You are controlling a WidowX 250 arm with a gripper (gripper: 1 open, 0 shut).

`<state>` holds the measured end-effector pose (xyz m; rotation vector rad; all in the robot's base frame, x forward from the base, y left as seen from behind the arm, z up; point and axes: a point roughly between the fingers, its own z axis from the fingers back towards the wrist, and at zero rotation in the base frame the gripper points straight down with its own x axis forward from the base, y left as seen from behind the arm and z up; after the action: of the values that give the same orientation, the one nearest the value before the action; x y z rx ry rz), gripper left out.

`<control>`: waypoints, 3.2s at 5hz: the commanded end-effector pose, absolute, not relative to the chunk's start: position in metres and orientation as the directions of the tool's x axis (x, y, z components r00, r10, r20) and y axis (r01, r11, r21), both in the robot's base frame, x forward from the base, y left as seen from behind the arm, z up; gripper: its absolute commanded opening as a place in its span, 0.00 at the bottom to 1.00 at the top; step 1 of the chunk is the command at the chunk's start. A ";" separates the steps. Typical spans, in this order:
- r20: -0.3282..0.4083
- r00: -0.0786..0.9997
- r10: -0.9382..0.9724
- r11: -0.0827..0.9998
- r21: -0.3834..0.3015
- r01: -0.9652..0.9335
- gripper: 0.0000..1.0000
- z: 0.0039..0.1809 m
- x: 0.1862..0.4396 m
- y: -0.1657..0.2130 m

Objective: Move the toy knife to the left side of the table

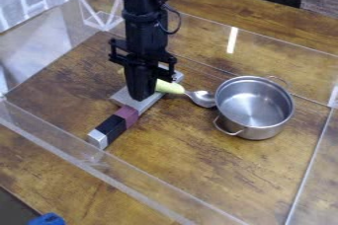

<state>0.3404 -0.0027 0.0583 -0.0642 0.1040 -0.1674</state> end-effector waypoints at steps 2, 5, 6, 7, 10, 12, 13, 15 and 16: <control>-0.051 0.988 -0.143 0.987 -0.080 0.138 1.00 0.054 0.369 0.014; -0.059 0.998 -0.029 0.996 -0.085 0.024 0.00 0.055 0.374 0.000; -0.063 0.991 -0.116 0.990 -0.087 0.111 0.00 0.053 0.376 -0.003; -0.066 0.980 -0.188 0.979 -0.088 0.182 0.00 0.050 0.377 -0.007; -0.039 0.969 -0.245 0.967 -0.079 0.241 0.00 0.065 0.377 0.022; 0.029 0.975 -0.219 0.975 -0.041 0.220 0.00 0.125 0.368 0.067; 0.042 0.977 -0.210 0.976 -0.051 0.212 0.00 0.119 0.369 0.056; 0.076 0.961 -0.267 0.957 -0.094 0.273 0.00 0.106 0.375 0.040; 0.068 0.942 -0.329 0.936 -0.111 0.335 1.00 0.086 0.383 0.038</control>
<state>0.3753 0.0340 0.0629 -0.1437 0.0250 -0.3339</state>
